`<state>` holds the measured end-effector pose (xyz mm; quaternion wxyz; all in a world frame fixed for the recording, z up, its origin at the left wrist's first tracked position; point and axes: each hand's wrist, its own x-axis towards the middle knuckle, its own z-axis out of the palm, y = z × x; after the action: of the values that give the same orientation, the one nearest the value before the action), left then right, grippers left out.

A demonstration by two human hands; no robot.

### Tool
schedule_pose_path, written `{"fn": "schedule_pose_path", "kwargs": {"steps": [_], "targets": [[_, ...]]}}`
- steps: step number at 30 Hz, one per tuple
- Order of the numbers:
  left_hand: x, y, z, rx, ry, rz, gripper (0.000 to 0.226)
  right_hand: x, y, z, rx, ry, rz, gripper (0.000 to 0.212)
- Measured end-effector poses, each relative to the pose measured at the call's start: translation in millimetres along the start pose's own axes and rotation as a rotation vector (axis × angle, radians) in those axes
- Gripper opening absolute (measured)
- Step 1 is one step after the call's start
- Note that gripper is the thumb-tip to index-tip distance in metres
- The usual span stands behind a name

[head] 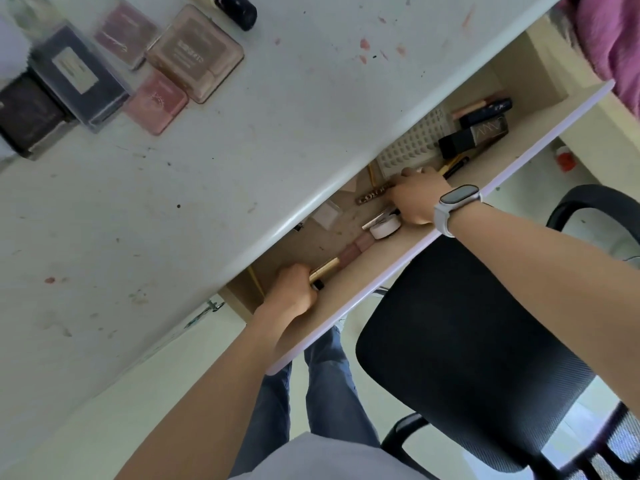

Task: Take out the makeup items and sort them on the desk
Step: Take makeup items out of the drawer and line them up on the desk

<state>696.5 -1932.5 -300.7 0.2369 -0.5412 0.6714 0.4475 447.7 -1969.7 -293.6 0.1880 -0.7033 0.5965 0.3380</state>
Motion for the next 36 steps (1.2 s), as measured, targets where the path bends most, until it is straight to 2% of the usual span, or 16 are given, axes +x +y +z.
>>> {"fn": "schedule_pose_path", "kwargs": {"steps": [6, 10, 14, 20, 24, 26, 30, 34, 36], "targets": [[-7.6, -10.2, 1.7, -0.016, -0.007, 0.102, 0.009, 2.3, 5.4, 8.3, 0.057, -0.016, -0.016, 0.030], [-17.1, -11.6, 2.6, -0.063, 0.050, 0.188, 0.016, 2.9, 1.5, 5.6, 0.102, -0.126, -0.010, 0.027], [-22.8, -9.9, 0.0, -0.132, 0.092, 0.213, 0.016, 5.8, 1.2, 2.5, 0.124, -0.157, -0.004, 0.026], [-27.2, -4.5, -2.4, -0.202, 0.142, 0.228, 0.029, 0.2, 2.7, 1.9, 0.070, -0.147, -0.026, 0.027], [-33.7, 1.4, -6.0, -0.305, 0.181, 0.253, 0.031, -2.5, 3.8, -1.8, 0.071, -0.189, -0.031, 0.019], [-37.6, 5.6, -11.2, -0.369, 0.175, 0.258, 0.027, -7.1, 5.5, -4.7, 0.055, -0.196, -0.031, 0.026], [-48.1, 15.8, -23.6, -0.613, 0.094, 0.283, 0.013, -23.9, 5.1, -15.5, 0.027, -0.069, -0.044, 0.036], [-59.0, 24.3, -38.5, -0.747, 0.056, 0.287, 0.011, -48.4, 2.2, -28.0, 0.167, 0.087, -0.076, 0.035], [-66.3, 26.4, -47.5, -0.817, 0.064, 0.301, 0.006, -61.4, -2.8, -35.5, 0.258, 0.153, -0.086, 0.024]]}}
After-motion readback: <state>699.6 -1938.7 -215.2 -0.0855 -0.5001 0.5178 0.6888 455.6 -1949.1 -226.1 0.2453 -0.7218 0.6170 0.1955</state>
